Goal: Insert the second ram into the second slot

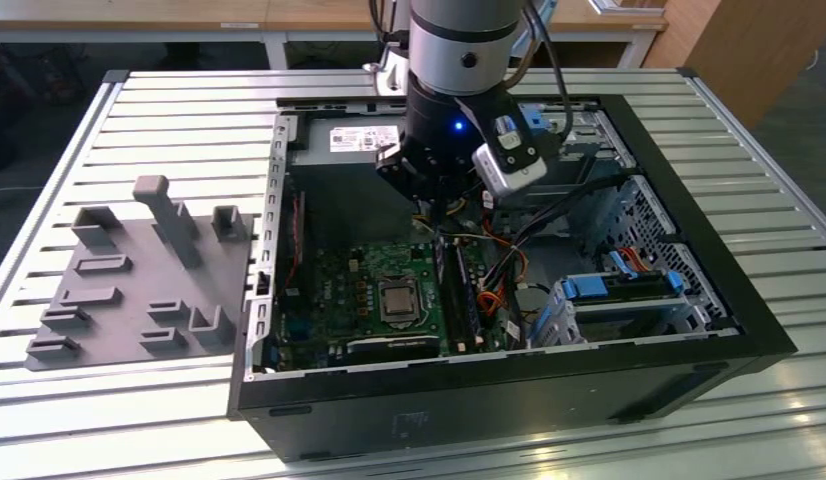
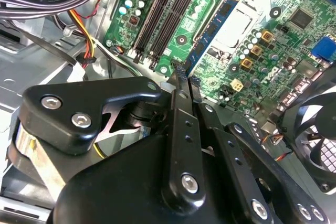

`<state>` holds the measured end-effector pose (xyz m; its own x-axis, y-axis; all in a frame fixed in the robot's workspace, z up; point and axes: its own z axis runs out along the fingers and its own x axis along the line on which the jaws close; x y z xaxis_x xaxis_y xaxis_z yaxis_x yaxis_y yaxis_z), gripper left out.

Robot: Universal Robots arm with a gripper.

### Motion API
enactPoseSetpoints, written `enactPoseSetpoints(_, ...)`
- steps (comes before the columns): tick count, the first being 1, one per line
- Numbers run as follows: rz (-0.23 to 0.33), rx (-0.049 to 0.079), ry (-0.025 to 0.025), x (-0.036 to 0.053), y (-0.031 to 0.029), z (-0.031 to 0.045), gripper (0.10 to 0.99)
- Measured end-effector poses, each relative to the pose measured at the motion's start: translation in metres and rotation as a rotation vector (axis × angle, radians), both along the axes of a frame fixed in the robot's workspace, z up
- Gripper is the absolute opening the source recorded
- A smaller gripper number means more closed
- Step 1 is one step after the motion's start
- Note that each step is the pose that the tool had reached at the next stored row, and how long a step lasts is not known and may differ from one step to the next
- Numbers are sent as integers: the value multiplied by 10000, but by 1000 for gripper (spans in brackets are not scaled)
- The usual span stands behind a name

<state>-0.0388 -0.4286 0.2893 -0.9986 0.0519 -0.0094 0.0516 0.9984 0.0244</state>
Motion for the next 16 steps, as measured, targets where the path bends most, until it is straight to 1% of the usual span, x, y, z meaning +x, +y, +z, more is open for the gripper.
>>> enactPoseSetpoints(16,0,0,0,0,0,-72,133)
